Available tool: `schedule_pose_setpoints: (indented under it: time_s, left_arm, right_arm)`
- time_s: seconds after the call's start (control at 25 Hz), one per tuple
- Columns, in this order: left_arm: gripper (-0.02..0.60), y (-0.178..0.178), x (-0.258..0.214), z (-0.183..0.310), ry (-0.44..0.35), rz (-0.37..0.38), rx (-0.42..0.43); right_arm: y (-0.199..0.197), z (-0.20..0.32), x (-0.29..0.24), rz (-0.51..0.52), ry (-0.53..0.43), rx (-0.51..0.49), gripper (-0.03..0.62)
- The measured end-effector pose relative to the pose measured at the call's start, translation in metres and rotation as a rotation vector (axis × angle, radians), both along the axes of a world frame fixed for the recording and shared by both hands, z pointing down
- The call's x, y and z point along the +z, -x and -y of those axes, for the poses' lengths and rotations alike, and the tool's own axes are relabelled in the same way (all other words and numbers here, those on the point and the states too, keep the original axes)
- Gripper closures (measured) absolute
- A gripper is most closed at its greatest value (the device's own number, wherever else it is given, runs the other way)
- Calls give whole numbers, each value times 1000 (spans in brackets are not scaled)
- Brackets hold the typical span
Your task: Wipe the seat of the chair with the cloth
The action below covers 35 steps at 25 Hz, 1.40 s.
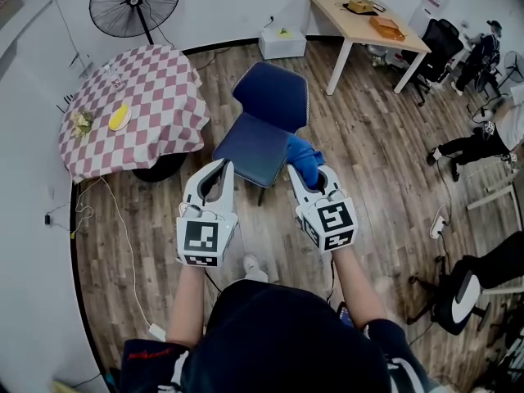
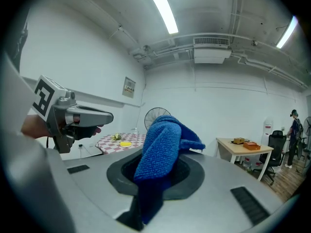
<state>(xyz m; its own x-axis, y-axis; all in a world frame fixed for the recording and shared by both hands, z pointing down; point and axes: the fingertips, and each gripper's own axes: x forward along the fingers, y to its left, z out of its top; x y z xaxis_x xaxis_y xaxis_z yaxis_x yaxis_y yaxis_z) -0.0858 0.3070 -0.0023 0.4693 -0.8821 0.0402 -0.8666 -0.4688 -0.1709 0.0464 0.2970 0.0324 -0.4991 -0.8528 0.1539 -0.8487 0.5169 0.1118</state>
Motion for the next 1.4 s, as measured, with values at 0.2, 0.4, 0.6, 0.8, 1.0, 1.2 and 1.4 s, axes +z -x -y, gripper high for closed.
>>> schedule_pose_setpoints:
  time_s: [0.2, 0.4, 0.6, 0.8, 1.0, 1.2, 1.4]
  left_arm:
    - [566, 13, 4, 29, -1, -5, 24]
    - [566, 32, 16, 54, 15, -11, 27]
    - [566, 35, 25, 73, 34, -13, 38]
    - [566, 35, 36, 95, 62, -14, 42]
    - [566, 29, 47, 127, 86, -6, 25]
    - [566, 15, 56, 173, 108, 9, 4]
    - [566, -1, 68, 219, 146, 9, -31]
  right_arm:
    - [17, 31, 3, -4, 5, 12, 543]
    - [34, 55, 10, -16, 6, 24, 543]
    - [38, 72, 17, -30, 28, 30, 543]
    - [40, 94, 24, -38, 44, 26, 543]
    - [35, 128, 37, -41, 69, 5, 543]
    - [23, 176, 48, -36, 94, -23, 543]
    - [9, 228, 58, -45, 124, -65, 543]
